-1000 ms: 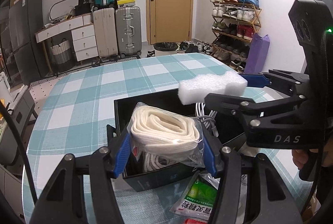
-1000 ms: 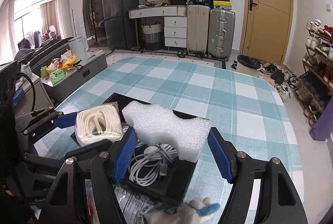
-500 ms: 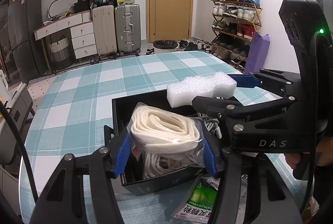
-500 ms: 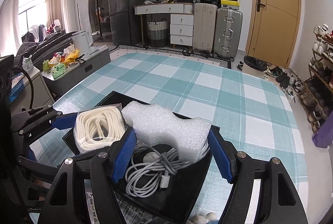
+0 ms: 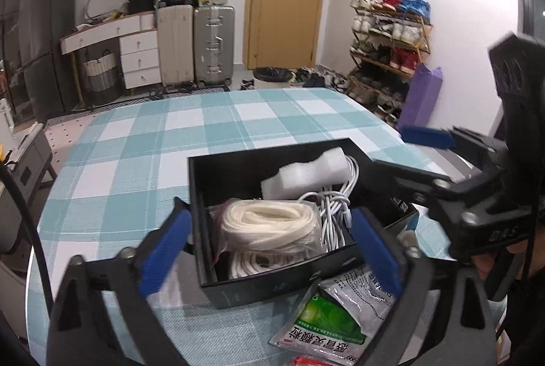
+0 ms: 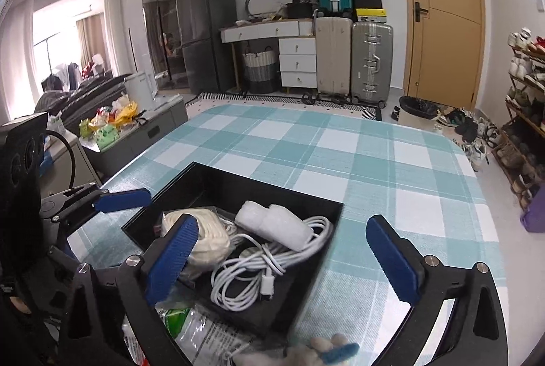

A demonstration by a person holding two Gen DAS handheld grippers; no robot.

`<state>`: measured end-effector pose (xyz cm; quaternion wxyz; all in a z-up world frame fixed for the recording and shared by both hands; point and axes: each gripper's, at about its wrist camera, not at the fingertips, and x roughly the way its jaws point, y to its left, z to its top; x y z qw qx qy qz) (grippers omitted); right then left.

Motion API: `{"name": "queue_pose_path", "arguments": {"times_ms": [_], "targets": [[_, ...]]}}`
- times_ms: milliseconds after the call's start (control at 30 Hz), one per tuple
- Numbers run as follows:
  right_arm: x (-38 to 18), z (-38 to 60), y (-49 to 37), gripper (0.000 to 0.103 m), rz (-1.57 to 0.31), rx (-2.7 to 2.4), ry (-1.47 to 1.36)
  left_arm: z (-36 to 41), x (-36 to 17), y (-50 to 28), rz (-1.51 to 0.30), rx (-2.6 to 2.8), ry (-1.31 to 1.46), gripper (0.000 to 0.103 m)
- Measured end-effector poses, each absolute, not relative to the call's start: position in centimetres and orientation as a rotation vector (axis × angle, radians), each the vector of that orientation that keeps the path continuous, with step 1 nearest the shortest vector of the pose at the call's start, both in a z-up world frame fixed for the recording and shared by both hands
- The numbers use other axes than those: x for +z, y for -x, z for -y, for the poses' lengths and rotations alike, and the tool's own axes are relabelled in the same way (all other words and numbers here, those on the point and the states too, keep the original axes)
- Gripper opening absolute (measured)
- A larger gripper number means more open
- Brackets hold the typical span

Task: Organize soft objects
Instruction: 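Open both grippers to drop the foam block and rope bag into the box, then move the right gripper toward the white plush toy beside the box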

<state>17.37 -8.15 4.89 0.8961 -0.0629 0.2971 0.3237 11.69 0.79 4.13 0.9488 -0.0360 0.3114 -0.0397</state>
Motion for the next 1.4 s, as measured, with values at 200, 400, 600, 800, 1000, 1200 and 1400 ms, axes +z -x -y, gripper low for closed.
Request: {"name": "queue_pose_path", "arguments": {"times_ms": [200, 400, 600, 800, 1000, 1200, 1400], "targets": [[5.7, 11.2, -15.5, 0.102, -0.61, 0.67, 0.089, -1.5, 4.8, -9.9, -0.617, -0.061, 0.1, 0.103], [5.2, 13.2, -13.7, 0.102, -0.623, 0.656, 0.092, -2.0, 5.0, -7.7, -0.603, -0.049, 0.121, 0.103], [3.7, 13.7, -12.5, 0.102, -0.648, 0.683, 0.105, -1.9, 4.8, -6.0, -0.604, -0.024, 0.105, 0.103], [2.8, 13.8, -12.3, 0.102, -0.677, 0.691, 0.132, -1.4, 3.9, -5.1, -0.626, -0.033, 0.104, 0.103], [2.5, 14.2, -12.4, 0.102, -0.695, 0.669, 0.156, -0.6, 2.8, -4.3, -0.656, -0.06, 0.09, 0.103], [2.2, 14.4, -12.7, 0.102, -0.708, 0.668, 0.161, 0.1, 1.8, -3.4, -0.679, -0.079, 0.071, 0.103], [1.7, 14.5, -12.9, 0.102, -0.731, 0.658, 0.177, -0.1, 1.1, -2.8, -0.699, -0.091, 0.068, 0.103]]}}
